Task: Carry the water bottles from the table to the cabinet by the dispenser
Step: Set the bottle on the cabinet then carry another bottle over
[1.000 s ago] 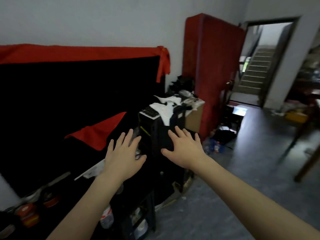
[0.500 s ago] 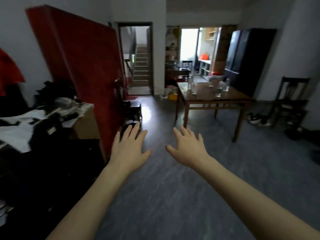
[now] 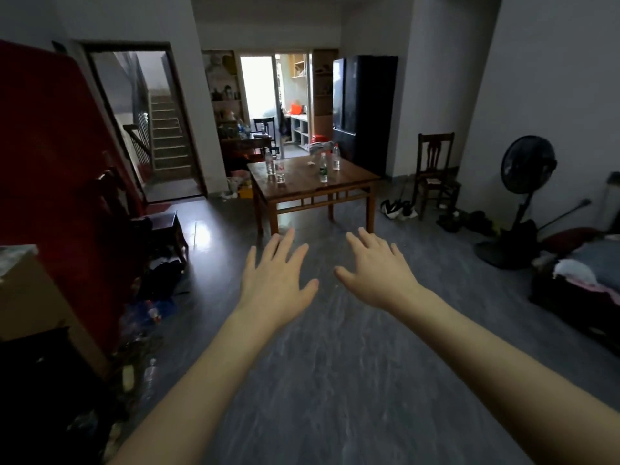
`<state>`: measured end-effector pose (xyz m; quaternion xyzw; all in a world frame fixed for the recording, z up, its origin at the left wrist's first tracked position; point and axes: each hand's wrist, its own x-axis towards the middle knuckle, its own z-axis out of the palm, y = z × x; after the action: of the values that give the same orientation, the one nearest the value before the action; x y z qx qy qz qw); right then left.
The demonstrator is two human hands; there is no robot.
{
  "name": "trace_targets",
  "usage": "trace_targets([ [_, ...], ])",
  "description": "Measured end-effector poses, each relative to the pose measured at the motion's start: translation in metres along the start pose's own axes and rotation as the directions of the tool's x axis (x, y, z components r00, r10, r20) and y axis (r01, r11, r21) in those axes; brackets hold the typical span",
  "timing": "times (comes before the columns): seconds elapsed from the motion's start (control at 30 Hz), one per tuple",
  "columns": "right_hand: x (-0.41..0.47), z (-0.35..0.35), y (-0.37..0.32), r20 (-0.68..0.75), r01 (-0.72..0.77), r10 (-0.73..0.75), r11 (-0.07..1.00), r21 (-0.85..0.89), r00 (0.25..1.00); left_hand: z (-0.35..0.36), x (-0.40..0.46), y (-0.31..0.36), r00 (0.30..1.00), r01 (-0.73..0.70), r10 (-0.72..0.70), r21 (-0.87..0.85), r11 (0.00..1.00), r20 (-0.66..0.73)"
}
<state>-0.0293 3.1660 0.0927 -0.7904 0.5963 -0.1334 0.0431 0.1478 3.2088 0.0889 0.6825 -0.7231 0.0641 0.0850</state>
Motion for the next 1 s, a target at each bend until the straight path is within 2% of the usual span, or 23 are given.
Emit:
trace_targets([
  [0.47,0.036,0.024,-0.003,0.04,0.073,-0.074,0.997,0.03,0.996,0.017,0.031,-0.011,0.998,0.044,-0.042,-0.047,0.998,0.048],
  [0.7,0.085,0.058,-0.029,0.097,0.098,-0.101,0.995,0.027,0.99,0.035,0.062,-0.061,0.992,0.11,-0.107,-0.049,0.993,0.065],
  [1.0,0.217,0.091,-0.094,0.107,0.172,-0.175,0.984,0.036,0.979,0.063,0.155,-0.159,0.982,0.17,-0.167,-0.03,0.985,0.087],
])
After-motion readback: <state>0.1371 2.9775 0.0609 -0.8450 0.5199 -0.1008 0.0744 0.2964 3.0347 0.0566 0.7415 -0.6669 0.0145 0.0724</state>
